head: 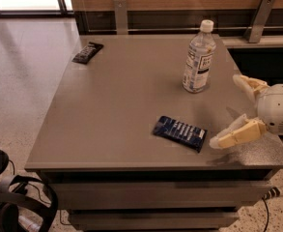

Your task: Move rxbar blueberry near rxbar chocolate

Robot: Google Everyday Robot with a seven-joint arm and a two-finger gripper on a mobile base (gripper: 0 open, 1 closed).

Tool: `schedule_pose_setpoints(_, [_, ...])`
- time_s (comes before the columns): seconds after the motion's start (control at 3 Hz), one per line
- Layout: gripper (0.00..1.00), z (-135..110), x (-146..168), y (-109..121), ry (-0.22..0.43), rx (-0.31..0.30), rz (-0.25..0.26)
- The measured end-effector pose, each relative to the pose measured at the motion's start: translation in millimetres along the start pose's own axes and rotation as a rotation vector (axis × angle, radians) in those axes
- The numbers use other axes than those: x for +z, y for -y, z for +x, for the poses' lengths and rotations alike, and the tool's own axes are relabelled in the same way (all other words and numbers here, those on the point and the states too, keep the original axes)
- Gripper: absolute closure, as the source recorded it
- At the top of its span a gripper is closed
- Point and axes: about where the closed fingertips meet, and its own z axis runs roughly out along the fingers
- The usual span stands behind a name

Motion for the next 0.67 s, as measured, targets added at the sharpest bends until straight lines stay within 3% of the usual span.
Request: schedule_pose_setpoints(0.67, [0.0,6.6,15.1,-22.8,0.038,0.041,-0.069])
